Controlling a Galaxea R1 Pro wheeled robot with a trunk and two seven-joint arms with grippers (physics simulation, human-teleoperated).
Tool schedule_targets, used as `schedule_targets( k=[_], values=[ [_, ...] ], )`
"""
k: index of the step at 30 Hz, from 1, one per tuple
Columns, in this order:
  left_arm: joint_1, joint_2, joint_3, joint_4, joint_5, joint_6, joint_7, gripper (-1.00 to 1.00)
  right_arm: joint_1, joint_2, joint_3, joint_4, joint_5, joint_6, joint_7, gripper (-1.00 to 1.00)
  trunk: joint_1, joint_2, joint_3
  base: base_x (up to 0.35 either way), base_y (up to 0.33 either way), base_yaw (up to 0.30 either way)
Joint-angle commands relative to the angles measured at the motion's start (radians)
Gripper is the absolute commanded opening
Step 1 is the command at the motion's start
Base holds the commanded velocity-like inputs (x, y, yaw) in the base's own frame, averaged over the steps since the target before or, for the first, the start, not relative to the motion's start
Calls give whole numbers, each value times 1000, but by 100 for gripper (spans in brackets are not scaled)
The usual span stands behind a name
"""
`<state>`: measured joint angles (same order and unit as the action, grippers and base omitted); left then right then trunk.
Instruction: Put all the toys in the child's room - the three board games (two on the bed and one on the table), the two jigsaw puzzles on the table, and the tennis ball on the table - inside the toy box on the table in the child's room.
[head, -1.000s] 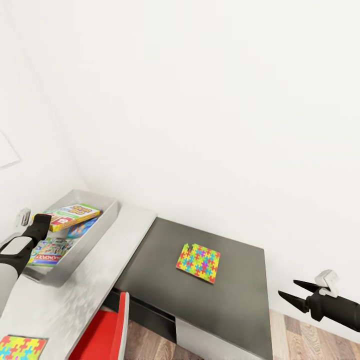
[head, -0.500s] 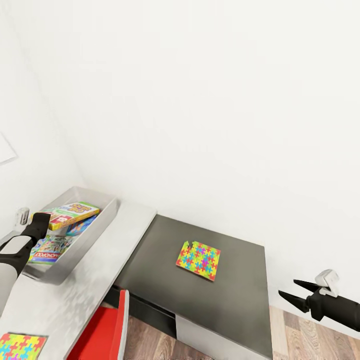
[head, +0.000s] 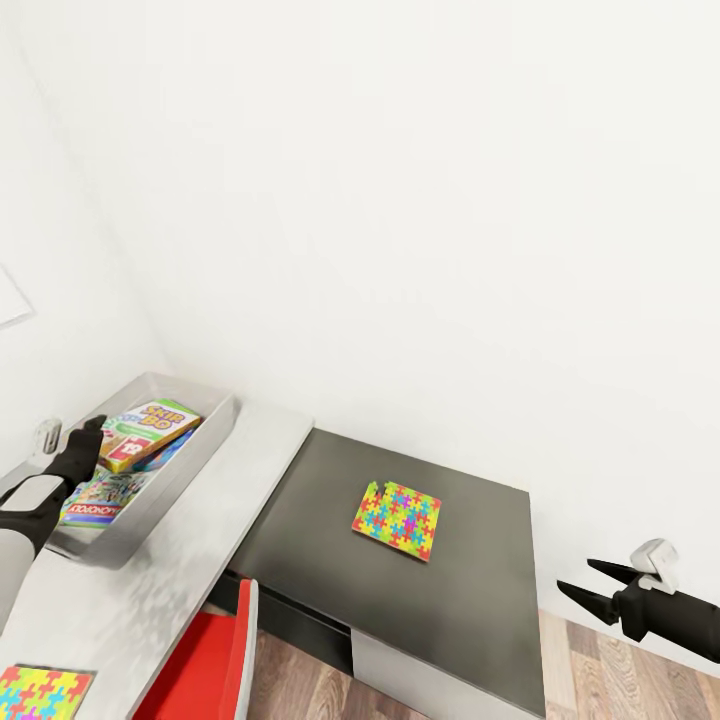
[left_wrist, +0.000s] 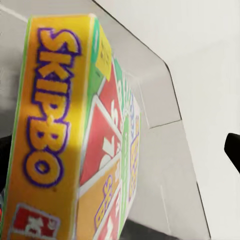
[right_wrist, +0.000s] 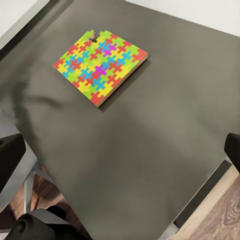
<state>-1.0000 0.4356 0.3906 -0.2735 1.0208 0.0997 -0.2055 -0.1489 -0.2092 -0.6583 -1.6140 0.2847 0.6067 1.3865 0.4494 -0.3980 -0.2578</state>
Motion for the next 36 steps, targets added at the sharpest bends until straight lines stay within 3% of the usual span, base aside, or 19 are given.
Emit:
schedule_targets(
  k=[1,7,10,15,18,22,27,29,32,33,34,36],
  values=[
    [-1,1,6,1,8,12,-5,100,-1,0,-1,-1,7,10,8,100,1,-2,-2,0,0,0],
    [22,49,14,-8,13,180,-3,100,-3,-1,-1,-1,7,10,8,100,1,-2,-2,0,0,0],
    [27,66,17,-21,19,244,50,100,-4,-2,0,-1,7,10,8,100,1,-2,-2,0,0,0],
    [30,64,20,-168,34,342,277,100,-5,-2,-1,-1,7,10,8,100,1,-2,-2,0,0,0],
    [33,60,19,-243,63,394,359,100,-6,-2,-1,-1,7,10,8,100,1,-2,-2,0,0,0],
    [59,58,19,-350,106,455,425,100,-5,-2,-1,-1,7,10,7,100,1,-2,-2,0,0,0],
    [111,50,11,-536,203,498,597,100,-7,-1,-1,-1,7,11,3,100,1,-2,-2,0,0,0],
    [140,29,7,-657,233,555,645,100,-11,4,-1,-1,8,9,-6,100,1,-2,-2,0,0,0],
    [181,15,5,-833,247,648,664,100,-20,5,-2,-1,5,8,-32,100,1,-2,-2,0,0,0],
    [221,-7,0,-963,259,699,670,100,-53,7,-2,-1,1,9,-50,100,1,-2,-2,0,0,0],
    [242,-26,-4,-1025,287,721,673,100,-83,7,-2,-1,0,11,-57,100,1,-2,-2,0,0,0],
    [262,-41,-16,-1069,333,736,675,100,-106,7,-2,-1,-1,15,-61,100,1,-2,-2,0,0,0]
  ],
)
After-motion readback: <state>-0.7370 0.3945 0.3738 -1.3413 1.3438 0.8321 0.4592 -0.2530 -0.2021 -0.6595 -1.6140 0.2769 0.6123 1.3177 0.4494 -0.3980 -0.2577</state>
